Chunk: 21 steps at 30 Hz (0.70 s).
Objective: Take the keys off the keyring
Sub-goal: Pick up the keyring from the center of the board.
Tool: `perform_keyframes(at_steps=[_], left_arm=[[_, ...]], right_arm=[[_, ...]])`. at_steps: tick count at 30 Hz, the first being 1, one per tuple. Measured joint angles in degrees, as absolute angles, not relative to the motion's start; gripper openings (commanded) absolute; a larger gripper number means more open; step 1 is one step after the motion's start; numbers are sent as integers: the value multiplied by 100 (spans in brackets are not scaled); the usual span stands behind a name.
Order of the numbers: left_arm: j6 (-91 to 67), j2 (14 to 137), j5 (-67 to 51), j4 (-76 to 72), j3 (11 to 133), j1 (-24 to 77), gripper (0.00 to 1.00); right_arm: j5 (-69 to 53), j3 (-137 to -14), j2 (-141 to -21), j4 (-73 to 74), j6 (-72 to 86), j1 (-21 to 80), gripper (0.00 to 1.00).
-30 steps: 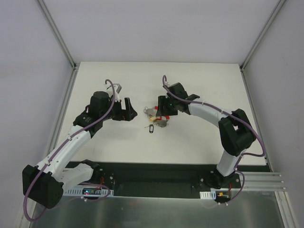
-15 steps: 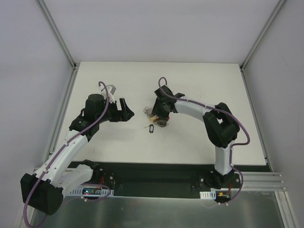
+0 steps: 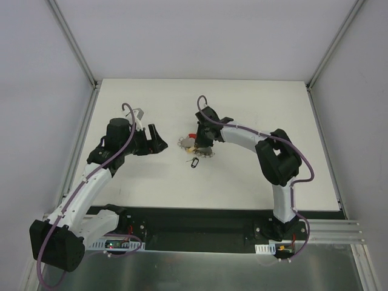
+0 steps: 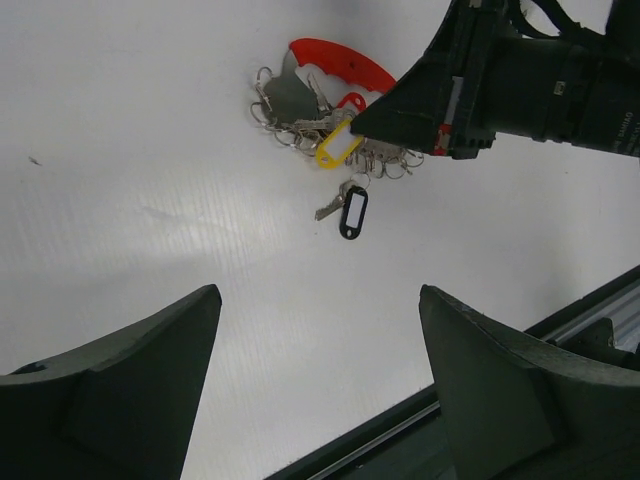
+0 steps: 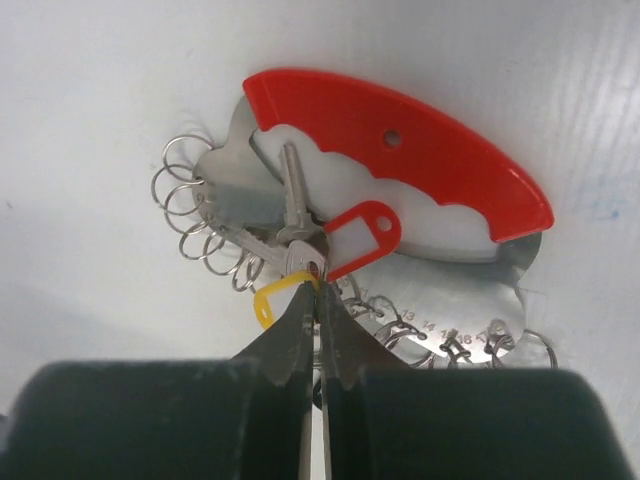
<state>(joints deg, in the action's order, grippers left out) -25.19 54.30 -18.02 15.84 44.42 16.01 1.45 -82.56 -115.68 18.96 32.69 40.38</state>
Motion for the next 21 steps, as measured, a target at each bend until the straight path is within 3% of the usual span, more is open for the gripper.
perform_keyframes(at_steps=[5, 12, 21], left_arm=[[-2484, 5988, -2314, 1673, 4740, 1251, 82], [-2294, 6849, -3000, 1667, 5393, 1155, 83], [-2733, 7476, -3940, 1304, 5306, 1081, 86]], right_arm=[[-510, -7955, -11179, 1564, 2018, 4038, 1], [-1177, -7546, -9727, 1525, 438, 4042, 1], [-1828, -7507, -8685, 1487, -314, 4042, 1]])
